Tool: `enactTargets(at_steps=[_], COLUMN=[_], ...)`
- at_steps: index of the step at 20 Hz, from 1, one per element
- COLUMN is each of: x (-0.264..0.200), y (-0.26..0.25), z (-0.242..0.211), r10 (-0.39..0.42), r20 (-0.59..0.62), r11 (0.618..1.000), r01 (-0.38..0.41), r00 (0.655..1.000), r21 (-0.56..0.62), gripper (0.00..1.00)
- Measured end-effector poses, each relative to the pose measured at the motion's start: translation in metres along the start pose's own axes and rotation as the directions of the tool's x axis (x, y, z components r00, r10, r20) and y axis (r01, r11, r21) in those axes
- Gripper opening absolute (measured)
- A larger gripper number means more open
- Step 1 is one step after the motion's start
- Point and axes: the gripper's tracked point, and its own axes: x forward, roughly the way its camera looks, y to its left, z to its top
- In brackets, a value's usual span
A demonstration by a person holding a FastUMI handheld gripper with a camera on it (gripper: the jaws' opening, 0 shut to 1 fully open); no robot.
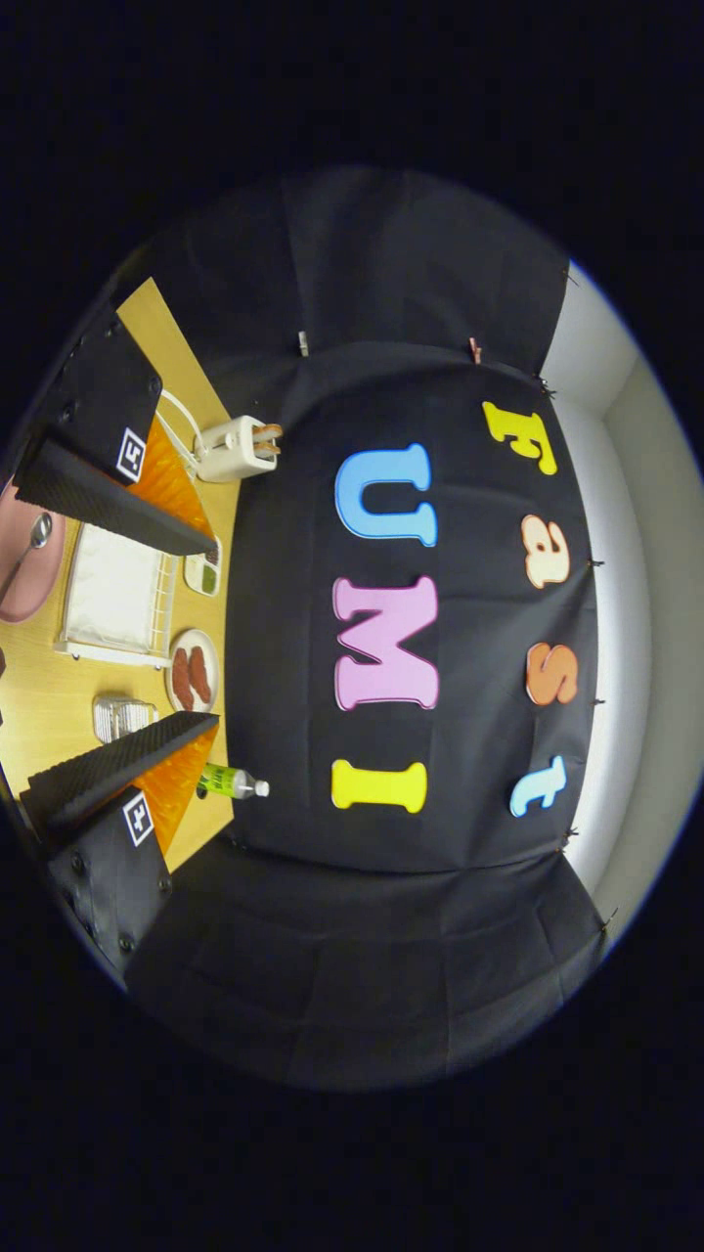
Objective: Take the plate from the dish rack, then take the spoon from the basket and place it into the plate.
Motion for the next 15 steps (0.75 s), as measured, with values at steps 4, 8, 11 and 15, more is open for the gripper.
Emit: enactTargets(at_steps=[4, 8, 11, 15], x=[-0.027, -0.046, -0.051, -0.045], y=[-0.037, -0.073, -0.089, -0.092], z=[0.033, 0.036, 0.026, 0.018], r10=[-0.112, -0.213, -0.266, -0.283], r20=[0.051, 0.054, 0.031, 0.016], r11=[0.994, 0.975, 0.958, 0.95], r01=[0.111, 0.208, 0.26, 0.278], r00=[0.992, 0.976, 0.963, 0.959], r21=[0.013, 0.081, 0.123, 0.146], gripper=[0.98, 0.98, 0.98, 0.98])
